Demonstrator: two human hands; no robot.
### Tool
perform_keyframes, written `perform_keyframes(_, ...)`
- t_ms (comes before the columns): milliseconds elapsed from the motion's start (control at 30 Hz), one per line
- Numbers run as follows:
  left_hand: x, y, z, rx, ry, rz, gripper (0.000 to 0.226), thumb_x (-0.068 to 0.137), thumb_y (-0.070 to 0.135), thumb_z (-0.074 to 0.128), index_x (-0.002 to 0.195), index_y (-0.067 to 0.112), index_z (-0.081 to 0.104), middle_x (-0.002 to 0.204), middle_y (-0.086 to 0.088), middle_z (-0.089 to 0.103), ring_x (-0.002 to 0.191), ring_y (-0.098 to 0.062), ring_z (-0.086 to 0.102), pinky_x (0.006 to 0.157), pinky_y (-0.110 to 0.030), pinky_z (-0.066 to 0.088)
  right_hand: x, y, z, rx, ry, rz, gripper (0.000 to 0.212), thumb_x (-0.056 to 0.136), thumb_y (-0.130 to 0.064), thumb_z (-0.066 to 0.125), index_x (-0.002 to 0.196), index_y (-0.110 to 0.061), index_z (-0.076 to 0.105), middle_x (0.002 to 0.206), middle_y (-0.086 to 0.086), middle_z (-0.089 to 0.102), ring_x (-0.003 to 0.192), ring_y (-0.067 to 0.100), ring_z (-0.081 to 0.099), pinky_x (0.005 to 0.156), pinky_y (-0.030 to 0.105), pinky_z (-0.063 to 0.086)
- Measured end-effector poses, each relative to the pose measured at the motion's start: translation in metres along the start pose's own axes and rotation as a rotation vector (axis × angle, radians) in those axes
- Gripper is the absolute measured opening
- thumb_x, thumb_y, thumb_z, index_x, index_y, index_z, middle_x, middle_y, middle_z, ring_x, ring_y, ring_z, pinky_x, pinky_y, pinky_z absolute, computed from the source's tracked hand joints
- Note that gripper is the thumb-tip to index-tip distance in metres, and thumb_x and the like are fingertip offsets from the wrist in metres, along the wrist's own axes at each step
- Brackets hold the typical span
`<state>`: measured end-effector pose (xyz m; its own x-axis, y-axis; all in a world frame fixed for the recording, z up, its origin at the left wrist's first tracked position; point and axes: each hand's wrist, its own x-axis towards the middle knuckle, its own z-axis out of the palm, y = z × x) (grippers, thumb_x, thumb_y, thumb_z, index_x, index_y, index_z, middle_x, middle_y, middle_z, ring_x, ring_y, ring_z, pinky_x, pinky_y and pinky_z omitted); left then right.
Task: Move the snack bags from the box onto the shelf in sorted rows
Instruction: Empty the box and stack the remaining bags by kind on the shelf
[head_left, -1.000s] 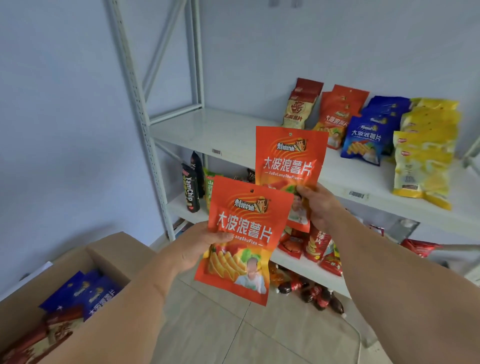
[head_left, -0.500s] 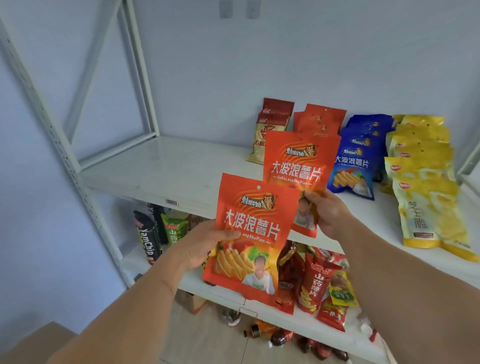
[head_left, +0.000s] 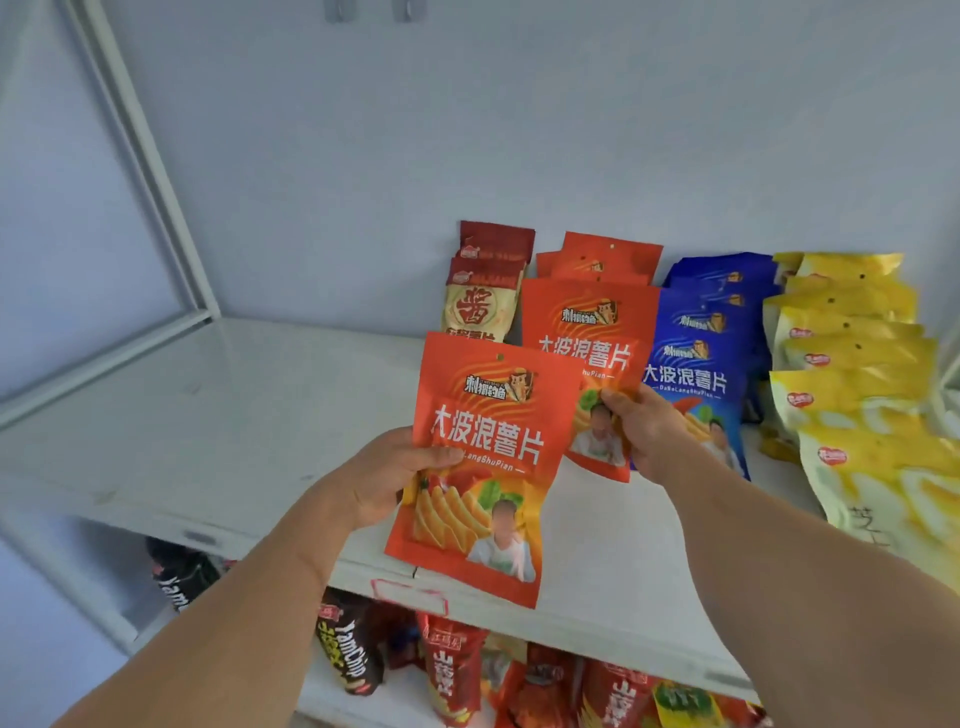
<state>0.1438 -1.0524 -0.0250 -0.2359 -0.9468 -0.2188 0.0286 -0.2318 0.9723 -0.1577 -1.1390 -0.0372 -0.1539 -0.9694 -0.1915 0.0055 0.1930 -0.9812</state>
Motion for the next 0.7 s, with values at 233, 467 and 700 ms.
perform_keyframes(233,0.071,0.011,0.005,-0.040,0.021,-0.035,0.046,0.076,0.014,0.076,0.120,0.007,0.069,0.118,-0.013,0.074,0.111,-0.032,0.069,0.102,-0.048,0.050,0.049,-0.005,0.000,-0.125,-0.003,0.028,0.024,0.102,-0.030,0.055,0.106,-0.007,0.061,0.068,0.013,0.065,0.052,0.032,0.055,0.051,0.042,0.052)
perform_keyframes(467,0.121,0.013,0.011,-0.040,0.013,-0.077,0.043,0.078,0.014,0.075,0.121,0.008,0.069,0.117,-0.014,0.074,0.111,-0.034,0.069,0.102,-0.050,0.051,0.072,-0.002,0.005,-0.219,0.105,0.011,0.015,0.101,-0.028,0.056,0.096,-0.016,0.063,0.072,0.006,0.068,0.060,0.020,0.063,0.055,0.034,0.055)
perform_keyframes(700,0.147,0.006,0.009,-0.056,0.012,-0.082,0.044,0.079,0.015,0.076,0.122,0.010,0.069,0.117,-0.014,0.074,0.108,-0.034,0.071,0.097,-0.049,0.054,0.085,0.004,0.012,-0.393,0.225,-0.010,0.012,0.100,-0.032,0.058,0.101,-0.021,0.059,0.092,0.004,0.070,0.079,0.021,0.068,0.063,0.034,0.057)
